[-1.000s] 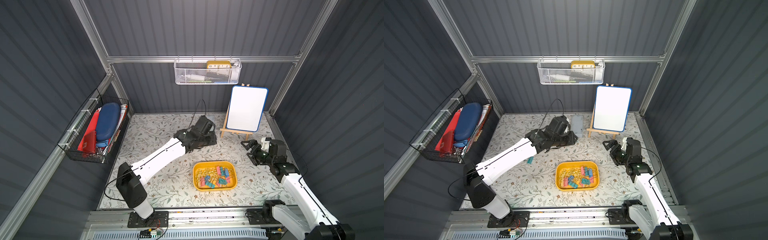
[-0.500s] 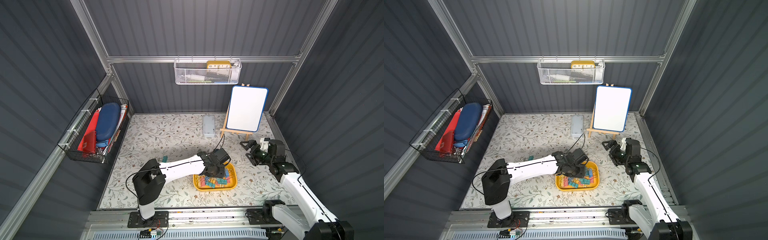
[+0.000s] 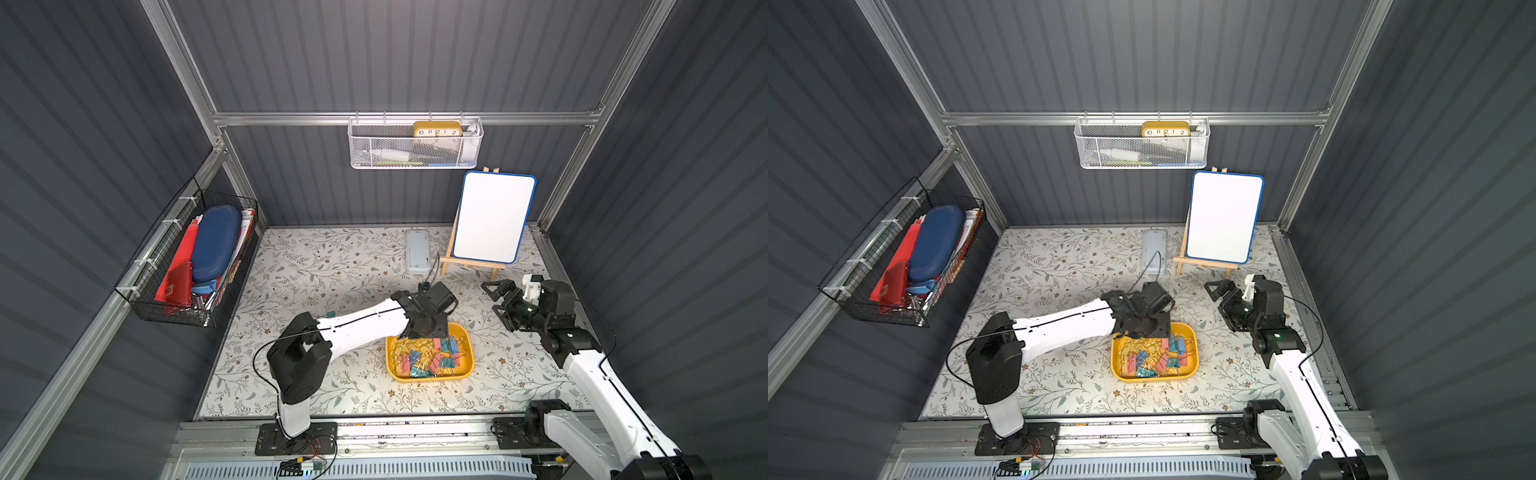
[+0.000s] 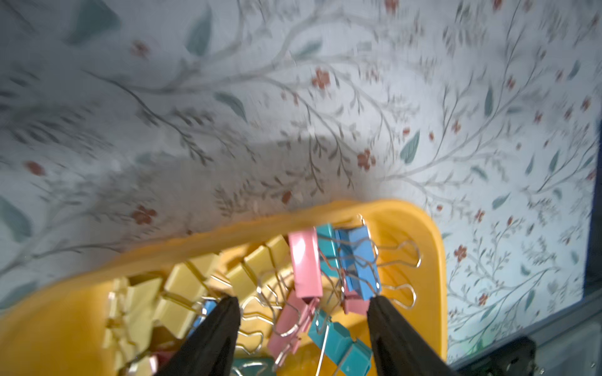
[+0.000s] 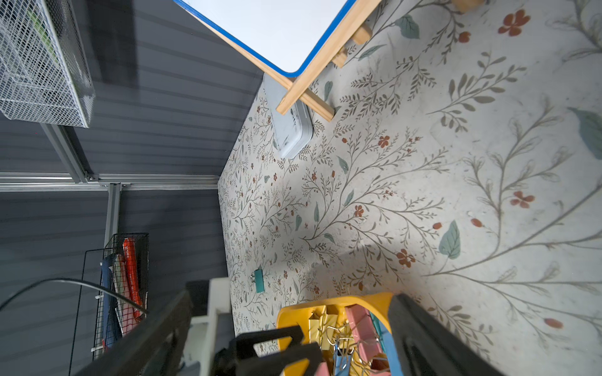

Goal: Put the binder clips in the storage box
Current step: Place the binder clip in the storage box, then pick up the binder clip at the center of the board.

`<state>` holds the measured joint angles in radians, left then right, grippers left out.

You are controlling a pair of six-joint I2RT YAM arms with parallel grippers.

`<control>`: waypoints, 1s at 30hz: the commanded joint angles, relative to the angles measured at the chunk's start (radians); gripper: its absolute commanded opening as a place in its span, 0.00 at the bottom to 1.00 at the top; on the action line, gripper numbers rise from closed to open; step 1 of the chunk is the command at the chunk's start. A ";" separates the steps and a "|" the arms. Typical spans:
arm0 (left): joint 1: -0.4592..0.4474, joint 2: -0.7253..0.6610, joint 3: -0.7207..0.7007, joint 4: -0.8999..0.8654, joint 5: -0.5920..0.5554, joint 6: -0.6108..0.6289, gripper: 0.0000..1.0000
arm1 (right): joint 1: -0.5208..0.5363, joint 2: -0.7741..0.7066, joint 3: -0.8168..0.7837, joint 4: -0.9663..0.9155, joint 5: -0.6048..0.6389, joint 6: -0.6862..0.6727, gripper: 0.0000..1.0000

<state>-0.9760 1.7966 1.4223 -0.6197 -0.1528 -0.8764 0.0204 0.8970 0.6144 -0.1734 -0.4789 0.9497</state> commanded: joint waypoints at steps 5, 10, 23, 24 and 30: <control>0.357 -0.235 -0.156 -0.032 -0.084 -0.012 0.77 | -0.005 -0.020 0.003 -0.027 -0.013 -0.013 0.99; 0.571 -0.264 -0.295 0.000 -0.074 0.006 0.99 | -0.004 -0.014 0.001 -0.027 -0.026 -0.011 0.99; 0.668 -0.216 -0.429 0.117 0.053 -0.304 0.99 | -0.003 0.012 0.006 -0.015 -0.043 -0.011 0.99; 0.678 -0.215 -0.429 0.110 0.051 -0.331 0.99 | -0.004 0.013 0.006 -0.017 -0.043 -0.012 0.99; 0.755 -0.159 -0.400 0.029 0.063 -0.428 0.99 | -0.004 0.000 0.000 -0.030 -0.033 -0.023 0.99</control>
<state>-0.2447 1.5932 1.0023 -0.5247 -0.1123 -1.2232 0.0204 0.9073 0.6144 -0.1936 -0.5079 0.9447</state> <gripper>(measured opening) 0.992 0.990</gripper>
